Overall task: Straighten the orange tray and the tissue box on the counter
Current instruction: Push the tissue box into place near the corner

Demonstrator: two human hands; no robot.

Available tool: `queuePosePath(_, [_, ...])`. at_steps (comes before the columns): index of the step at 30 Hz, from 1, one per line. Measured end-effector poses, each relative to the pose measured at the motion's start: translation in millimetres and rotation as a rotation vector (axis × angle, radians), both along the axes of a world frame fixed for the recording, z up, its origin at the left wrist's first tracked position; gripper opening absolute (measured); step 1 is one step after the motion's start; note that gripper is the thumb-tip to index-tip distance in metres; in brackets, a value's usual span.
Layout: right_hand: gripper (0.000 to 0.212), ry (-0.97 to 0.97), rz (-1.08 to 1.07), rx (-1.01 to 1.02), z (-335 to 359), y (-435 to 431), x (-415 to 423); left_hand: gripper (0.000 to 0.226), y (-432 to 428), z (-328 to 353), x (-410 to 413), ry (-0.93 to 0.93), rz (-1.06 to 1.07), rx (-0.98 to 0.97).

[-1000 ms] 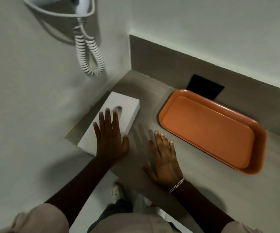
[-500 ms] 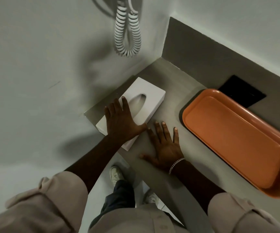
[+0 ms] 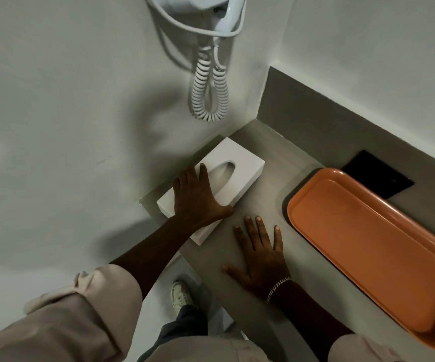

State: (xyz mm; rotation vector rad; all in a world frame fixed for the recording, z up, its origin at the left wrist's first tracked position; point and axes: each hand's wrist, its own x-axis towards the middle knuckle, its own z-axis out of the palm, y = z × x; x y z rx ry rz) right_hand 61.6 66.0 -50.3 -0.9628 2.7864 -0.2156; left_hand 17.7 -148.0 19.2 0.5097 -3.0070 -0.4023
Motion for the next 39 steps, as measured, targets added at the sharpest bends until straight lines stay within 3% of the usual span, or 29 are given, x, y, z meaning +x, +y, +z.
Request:
queuePosePath(20, [0.096,-0.006,-0.006,0.027,4.8,-0.7,-1.7,0.122,-8.3,-10.9,-80.3,-0.005,-0.077,0.021])
queuePosePath(26, [0.095,-0.037,-0.006,0.044,7.5,-0.6,-7.3,0.095,-10.9,-12.7,-55.8,0.079,-0.226,0.02])
queuePosePath(30, [0.094,-0.049,0.024,0.0,16.6,-6.4,-44.5,0.069,-16.1,-28.2,-10.4,0.319,-0.375,-0.012])
queuePosePath(33, [0.091,0.03,0.044,-0.113,33.6,-19.8,-80.5,0.073,-25.2,-37.3,16.9,0.283,-0.47,-0.092])
queuePosePath(39, [0.095,0.049,0.181,-0.046,46.3,-43.7,-128.2,0.078,-42.1,-47.4,33.3,0.19,-0.589,-0.19])
